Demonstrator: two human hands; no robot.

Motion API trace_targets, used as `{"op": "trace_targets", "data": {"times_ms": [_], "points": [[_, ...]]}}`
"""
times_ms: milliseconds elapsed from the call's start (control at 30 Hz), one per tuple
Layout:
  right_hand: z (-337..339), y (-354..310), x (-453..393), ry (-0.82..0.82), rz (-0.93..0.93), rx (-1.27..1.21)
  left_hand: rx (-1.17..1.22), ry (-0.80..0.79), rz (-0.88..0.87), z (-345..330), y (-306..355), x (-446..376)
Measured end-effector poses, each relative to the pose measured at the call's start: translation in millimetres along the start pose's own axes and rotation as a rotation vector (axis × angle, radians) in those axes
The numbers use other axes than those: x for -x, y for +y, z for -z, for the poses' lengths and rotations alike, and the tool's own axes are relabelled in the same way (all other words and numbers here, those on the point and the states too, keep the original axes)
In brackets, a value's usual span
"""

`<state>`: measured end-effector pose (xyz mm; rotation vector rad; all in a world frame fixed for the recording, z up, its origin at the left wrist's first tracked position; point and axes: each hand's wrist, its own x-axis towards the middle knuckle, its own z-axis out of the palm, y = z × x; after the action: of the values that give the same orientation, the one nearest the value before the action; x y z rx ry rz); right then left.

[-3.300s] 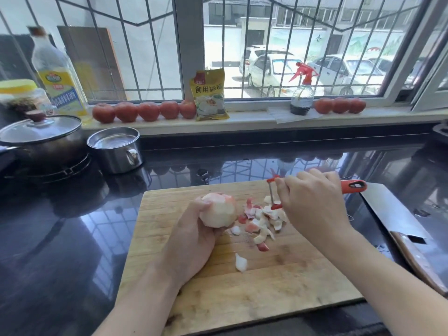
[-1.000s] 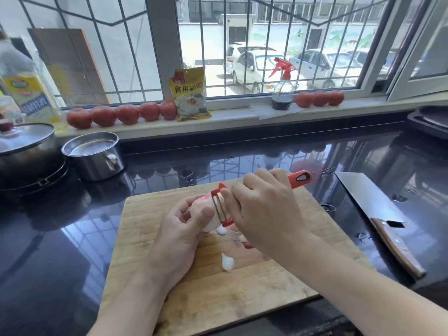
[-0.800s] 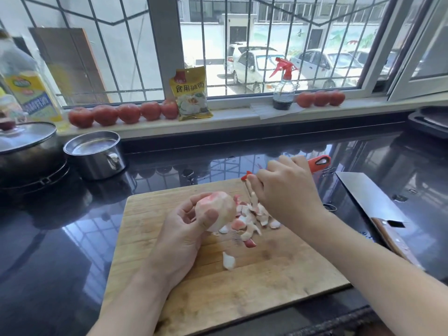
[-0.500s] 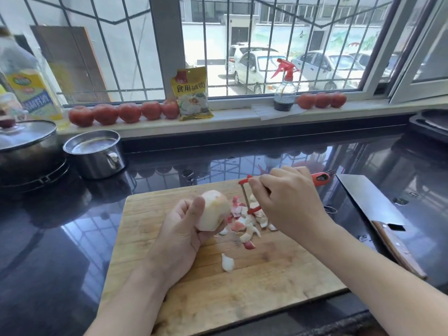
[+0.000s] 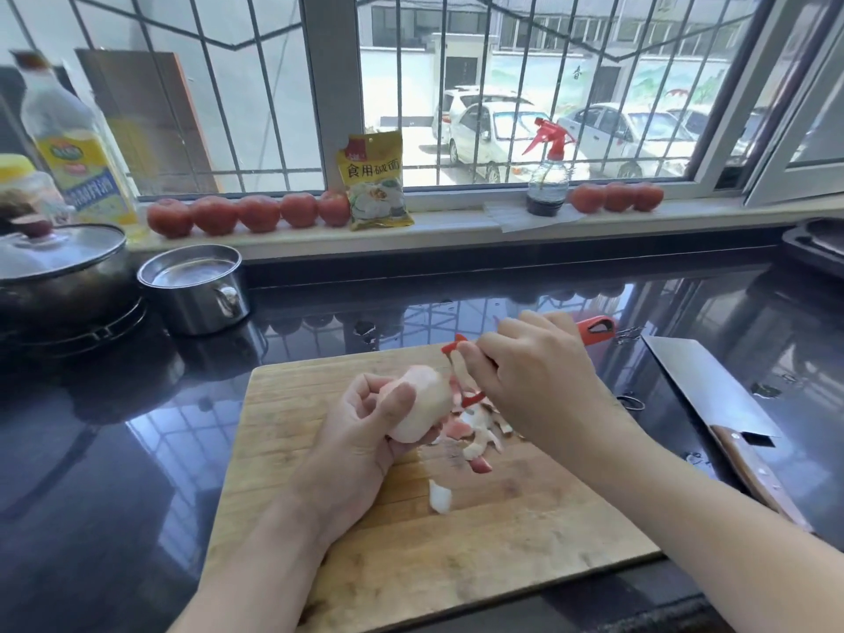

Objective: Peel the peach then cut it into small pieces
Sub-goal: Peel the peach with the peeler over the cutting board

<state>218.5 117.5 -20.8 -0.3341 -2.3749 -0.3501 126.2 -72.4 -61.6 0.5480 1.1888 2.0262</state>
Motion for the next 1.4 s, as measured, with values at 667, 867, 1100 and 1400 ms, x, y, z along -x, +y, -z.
{"op": "trace_targets", "data": {"times_ms": [667,867,1100,1400], "points": [[18.4,-21.3,-4.1,-0.126,0.015,-0.267,0.014,-0.068,0.051,-2.0,3.2,1.6],[1.8,9.6,-2.6,-0.182,0.058,-0.083,0.031,-0.091,0.046,-3.8,4.3,2.1],[-11.0,35.8,6.7,-0.156,-0.042,0.144,0.093,-0.136,0.076,1.2,5.0,3.7],[2.4,28.7,9.0,0.003,0.048,-0.246,0.013,-0.158,0.037,-0.5,4.4,6.2]]}}
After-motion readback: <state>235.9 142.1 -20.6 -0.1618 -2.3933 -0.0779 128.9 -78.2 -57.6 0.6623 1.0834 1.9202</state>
